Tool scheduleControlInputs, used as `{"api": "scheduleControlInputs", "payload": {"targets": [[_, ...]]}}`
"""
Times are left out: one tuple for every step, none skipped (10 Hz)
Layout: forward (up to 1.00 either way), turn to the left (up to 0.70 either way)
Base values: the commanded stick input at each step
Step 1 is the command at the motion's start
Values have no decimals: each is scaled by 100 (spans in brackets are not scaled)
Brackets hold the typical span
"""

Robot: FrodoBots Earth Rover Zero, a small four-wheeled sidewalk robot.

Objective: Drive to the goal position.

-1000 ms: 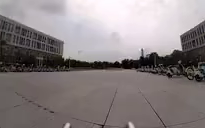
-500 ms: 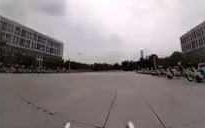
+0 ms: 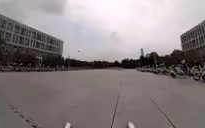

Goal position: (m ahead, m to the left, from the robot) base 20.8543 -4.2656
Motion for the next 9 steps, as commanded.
{"api": "scheduleControlInputs", "payload": {"targets": [[85, 0], [85, 0], [85, 0], [85, 0], [85, 0], [85, 0], [85, 0], [85, 0], [85, 0]]}}
